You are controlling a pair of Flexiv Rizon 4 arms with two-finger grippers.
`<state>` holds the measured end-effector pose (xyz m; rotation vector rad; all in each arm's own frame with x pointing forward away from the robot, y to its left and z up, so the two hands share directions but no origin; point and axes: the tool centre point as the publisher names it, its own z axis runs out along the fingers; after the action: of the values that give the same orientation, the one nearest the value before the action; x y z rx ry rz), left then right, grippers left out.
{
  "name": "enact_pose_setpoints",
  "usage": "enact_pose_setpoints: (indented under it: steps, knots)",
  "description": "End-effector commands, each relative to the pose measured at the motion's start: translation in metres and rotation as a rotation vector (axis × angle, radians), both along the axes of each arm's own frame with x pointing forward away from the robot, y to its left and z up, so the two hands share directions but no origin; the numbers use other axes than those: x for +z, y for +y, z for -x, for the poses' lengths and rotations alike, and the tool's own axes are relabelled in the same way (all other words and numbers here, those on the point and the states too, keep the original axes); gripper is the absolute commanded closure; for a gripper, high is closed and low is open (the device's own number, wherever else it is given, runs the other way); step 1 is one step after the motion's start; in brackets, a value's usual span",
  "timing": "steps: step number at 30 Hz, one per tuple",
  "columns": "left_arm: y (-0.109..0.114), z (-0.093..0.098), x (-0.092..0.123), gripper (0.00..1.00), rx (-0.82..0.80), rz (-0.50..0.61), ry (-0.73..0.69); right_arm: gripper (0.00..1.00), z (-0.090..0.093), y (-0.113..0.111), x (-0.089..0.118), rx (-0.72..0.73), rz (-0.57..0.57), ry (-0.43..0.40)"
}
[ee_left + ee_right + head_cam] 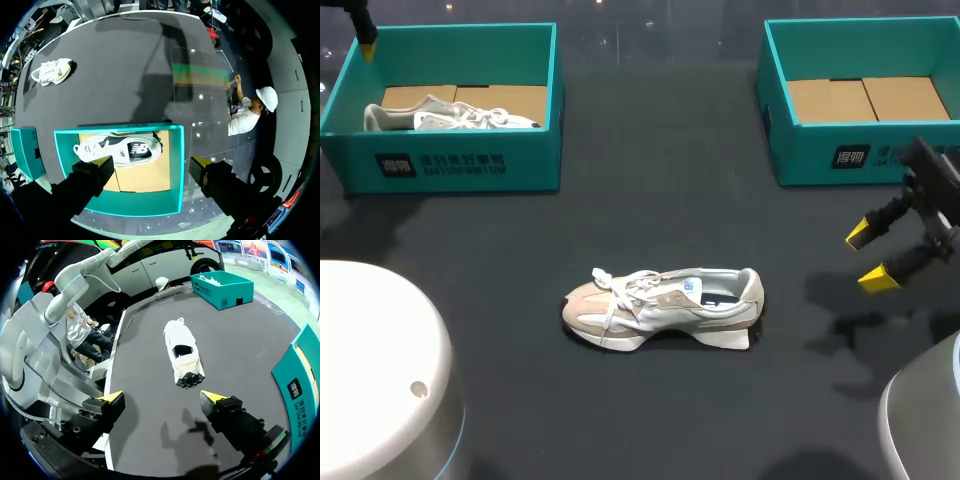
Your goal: Take the shoe out of the shoebox, open the shoe tongue, remove and reinsert the insole, then place the shoe into the shoebox
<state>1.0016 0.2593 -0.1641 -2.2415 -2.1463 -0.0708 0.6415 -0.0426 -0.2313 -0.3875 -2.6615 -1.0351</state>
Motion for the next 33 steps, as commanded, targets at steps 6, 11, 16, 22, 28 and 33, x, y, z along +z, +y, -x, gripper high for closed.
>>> enact_pose_setpoints:
  steps: [6, 11, 16, 22, 28, 33]
  knots:
    - [0.0, 0.001, 0.0, 0.0, -0.002, -0.001, -0.001, 0.0, 0.002, -0.024, -0.04, -0.203, -0.54, -0.223]
    - [0.0, 0.001, 0.0, 0.0, -0.002, -0.001, -0.001, 0.0, 0.0, -0.029, -0.051, -0.196, -0.562, -0.186]
    - [0.0, 0.001, 0.0, 0.0, -0.002, -0.001, -0.001, 0.0, 0.0, -0.029, -0.051, -0.196, -0.562, -0.186]
    - [0.0, 0.001, 0.0, 0.0, -0.002, -0.001, -0.001, 0.0, 0.0, -0.029, -0.051, -0.196, -0.562, -0.186]
    - [0.0, 0.001, 0.0, 0.0, -0.002, -0.001, -0.001, 0.0, -0.011, -0.032, -0.064, -0.278, -0.556, -0.341]
    - [0.0, 0.001, 0.0, 0.0, -0.002, -0.001, -0.001, 0.0, -0.017, -0.036, -0.07, -0.282, -0.512, -0.432]
